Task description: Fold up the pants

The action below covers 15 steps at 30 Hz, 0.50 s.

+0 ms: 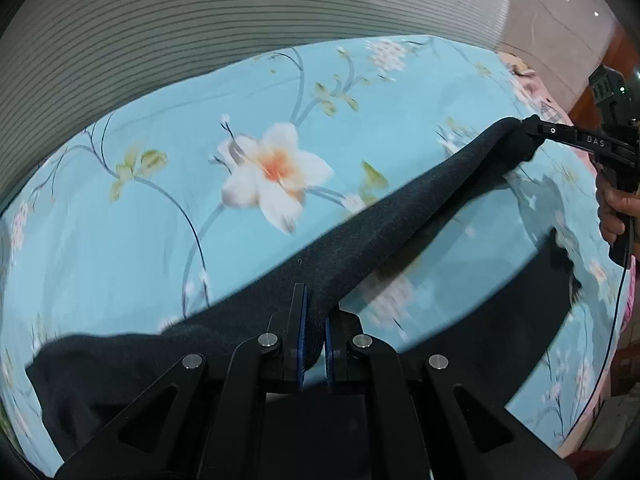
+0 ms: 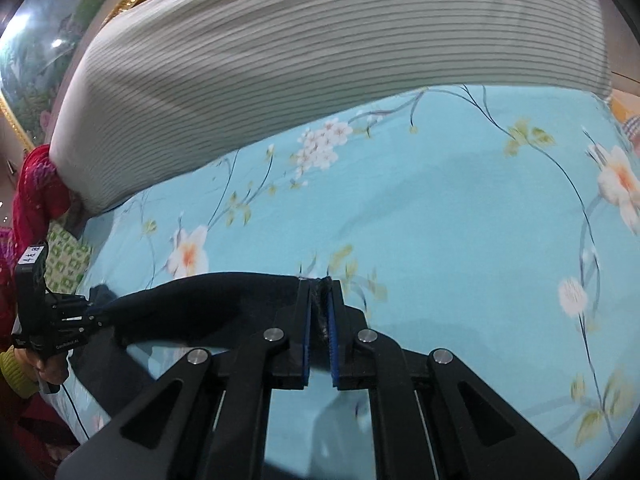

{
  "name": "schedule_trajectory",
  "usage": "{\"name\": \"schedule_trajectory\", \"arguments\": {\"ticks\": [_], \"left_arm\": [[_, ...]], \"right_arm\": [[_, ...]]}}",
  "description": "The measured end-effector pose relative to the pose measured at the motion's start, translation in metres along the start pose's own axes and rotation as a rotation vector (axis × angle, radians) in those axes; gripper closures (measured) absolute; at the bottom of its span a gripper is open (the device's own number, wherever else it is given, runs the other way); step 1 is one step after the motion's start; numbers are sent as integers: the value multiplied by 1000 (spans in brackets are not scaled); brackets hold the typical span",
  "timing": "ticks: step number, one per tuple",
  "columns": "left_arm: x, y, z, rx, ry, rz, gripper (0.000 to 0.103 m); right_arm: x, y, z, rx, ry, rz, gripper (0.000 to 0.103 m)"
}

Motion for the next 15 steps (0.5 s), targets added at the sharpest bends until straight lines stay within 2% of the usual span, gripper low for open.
{"name": "schedule_trajectory", "arguments": {"ticks": [7, 15], "left_arm": [[-24, 39, 54, 1, -12, 18, 98], [-54, 61, 79, -28, 28, 57, 98]], "right_arm": [[-26, -1, 55, -57, -33, 28, 96], [-64, -5, 97, -86, -23, 56, 96]]}}
Point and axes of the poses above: each gripper's, at about its wrist camera, not at the fingertips, and x roughly the way its jaws point, y to its right, z to its underside, the point moved 10 cm from there along x, roughly the way its jaws point, and after that the axes turned 7 degrees about x, right-handed, at the moved point
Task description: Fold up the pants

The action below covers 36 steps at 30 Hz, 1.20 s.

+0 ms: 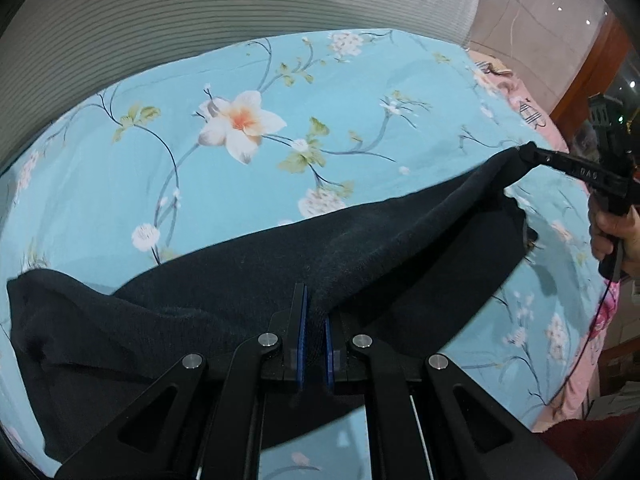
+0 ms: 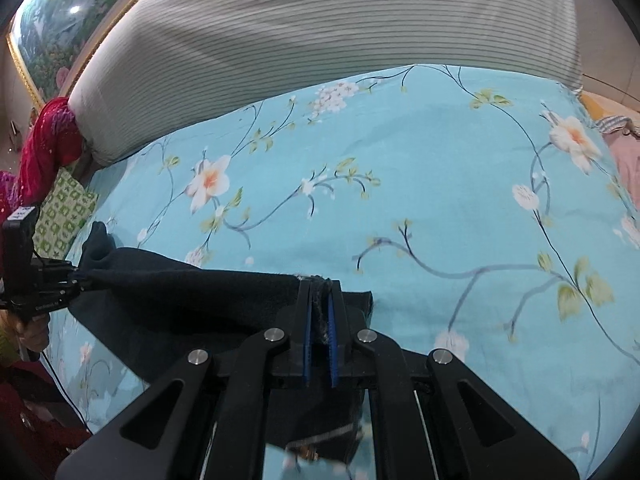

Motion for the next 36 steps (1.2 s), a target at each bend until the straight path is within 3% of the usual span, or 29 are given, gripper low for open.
{"name": "schedule_trajectory", "arguments": {"ticks": [9, 18, 23, 27, 29, 31, 33, 36], "left_arm": [[20, 23, 42, 25, -60, 13, 97], [31, 28, 62, 55, -89, 22, 96], [43, 34, 76, 59, -145, 36, 86], [40, 40, 86, 53, -148, 60, 72], [38, 41, 90, 41, -153, 70, 66], [34, 40, 94, 21, -158, 74, 64], [28, 37, 96, -5, -160, 78, 62], [12, 26, 97, -57, -148, 52, 47]], "right_arm": [[-2, 17, 61, 24, -65, 60, 96], [0, 19, 91, -9, -105, 111, 96], [6, 28, 105, 1, -141, 151, 96], [1, 37, 112, 49, -179, 216, 75], [-5, 37, 114, 77, -178, 222, 74], [-15, 33, 109, 111, -148, 204, 74], [-22, 28, 103, 125, -115, 196, 66], [-30, 10, 89, 119, -60, 181, 52]]}}
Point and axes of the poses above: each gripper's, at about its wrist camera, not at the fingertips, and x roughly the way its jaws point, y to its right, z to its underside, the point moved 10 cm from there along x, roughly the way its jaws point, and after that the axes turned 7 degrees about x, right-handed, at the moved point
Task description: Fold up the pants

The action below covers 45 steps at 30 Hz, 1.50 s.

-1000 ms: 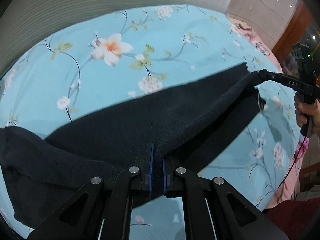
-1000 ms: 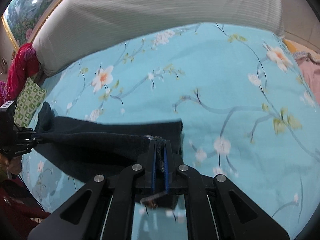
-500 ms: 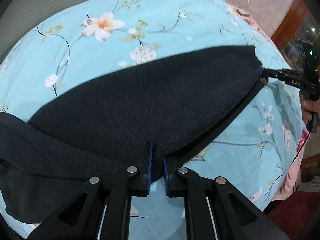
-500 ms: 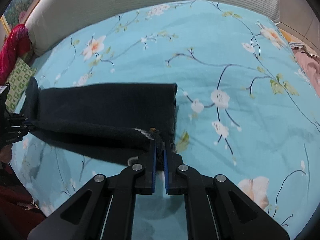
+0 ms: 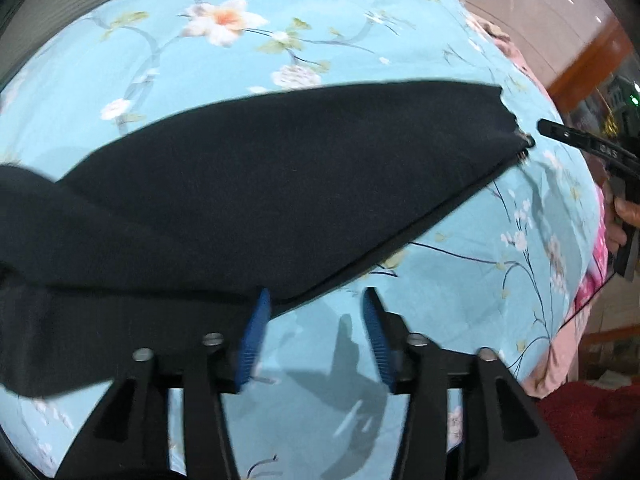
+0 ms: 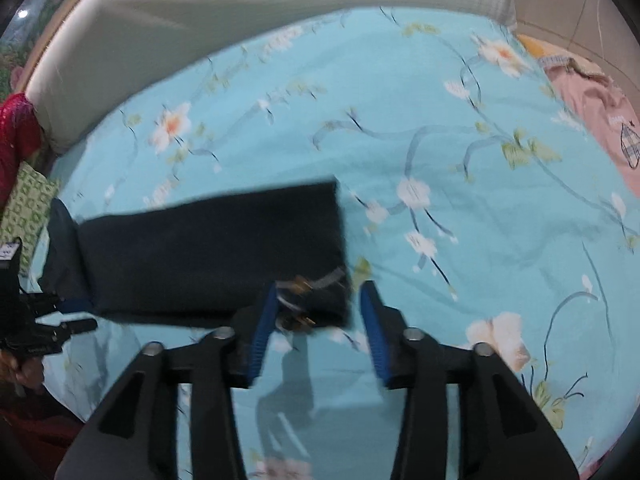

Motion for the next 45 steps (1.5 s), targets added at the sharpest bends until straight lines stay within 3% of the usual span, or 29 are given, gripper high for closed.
{"name": "schedule_trajectory", "arguments": {"ticks": [3, 6, 8, 12, 19, 30, 36, 39, 40, 41, 42, 45], "left_arm": [[-17, -18, 2, -82, 22, -23, 43], [-31, -46, 4, -180, 25, -50, 40], [-41, -68, 3, -237, 24, -89, 30], [-57, -114, -1, -345, 24, -148, 28], [-67, -191, -10, -531, -54, -253, 27], [-50, -267, -32, -715, -202, -278, 27], [-30, -289, -37, -751, -233, -261, 28], [-28, -292, -37, -769, -206, -237, 44], [-27, -294, -36, -773, -195, -226, 63], [-27, -292, -33, -775, -188, -222, 83], [-29, -291, -32, -778, -173, -210, 89], [-42, -286, -28, -765, -103, -209, 96]], "right_arm": [[-4, -28, -8, -16, 29, -56, 51], [7, -64, -6, -42, -5, -112, 51], [17, -94, 0, -78, -36, -164, 51], [37, -150, 14, -164, -106, -246, 51], [66, -243, 34, -302, -192, -378, 51], [101, -354, 70, -478, -313, -499, 51], [124, -374, 85, -514, -364, -487, 51], [132, -375, 90, -513, -382, -477, 54], [133, -375, 91, -512, -381, -479, 57], [134, -375, 90, -513, -381, -480, 67], [136, -377, 91, -516, -377, -481, 79], [132, -377, 87, -538, -352, -482, 95]]}}
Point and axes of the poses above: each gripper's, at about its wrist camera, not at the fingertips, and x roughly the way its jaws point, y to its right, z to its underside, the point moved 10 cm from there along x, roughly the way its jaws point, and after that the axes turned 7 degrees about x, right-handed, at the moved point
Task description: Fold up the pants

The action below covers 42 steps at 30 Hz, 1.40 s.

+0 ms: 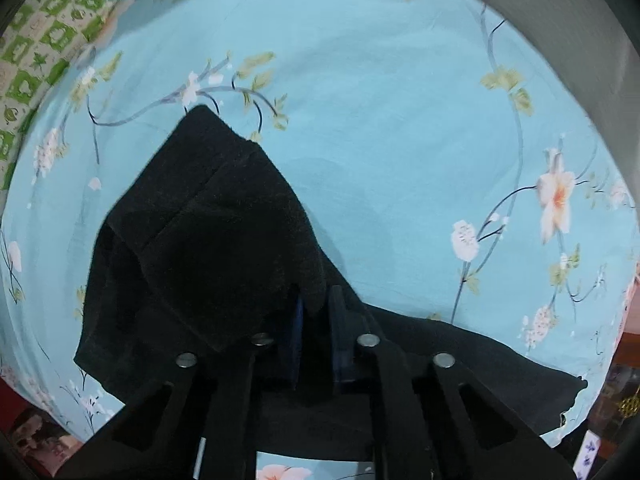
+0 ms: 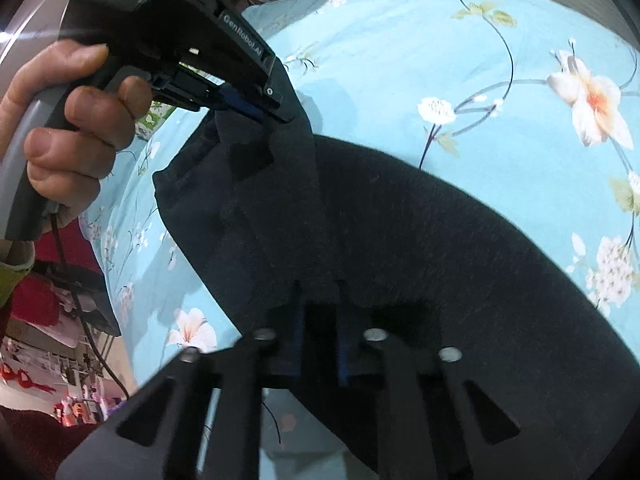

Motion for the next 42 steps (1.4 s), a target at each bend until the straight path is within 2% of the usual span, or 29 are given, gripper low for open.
{"name": "schedule_trajectory", "arguments": {"ticks": [7, 11, 15, 20, 25, 33, 38, 42], "left_arm": [[-35, -15, 23, -24, 113, 69, 99], [-63, -27, 55, -71, 211, 133, 99], [-64, -42, 88, -129, 251, 182, 100], [-44, -54, 117, -187, 243, 214, 100], [-27, -67, 132, -227, 237, 239, 99], [-16, -78, 150, -227, 238, 257, 99], [-7, -78, 154, -210, 215, 241, 99], [-5, -81, 157, -198, 195, 238, 98]], "right_arm": [[-23, -18, -8, -71, 63, -4, 96], [-32, -29, -6, -113, 81, 2, 96], [-31, -38, -1, -174, 80, 31, 96], [-18, -42, 10, -221, 37, 64, 96], [-9, -44, 18, -262, 2, 93, 96], [5, -35, 28, -266, -32, 124, 96], [11, -34, 35, -281, -55, 136, 96], [16, -29, 37, -245, -88, 130, 91]]}}
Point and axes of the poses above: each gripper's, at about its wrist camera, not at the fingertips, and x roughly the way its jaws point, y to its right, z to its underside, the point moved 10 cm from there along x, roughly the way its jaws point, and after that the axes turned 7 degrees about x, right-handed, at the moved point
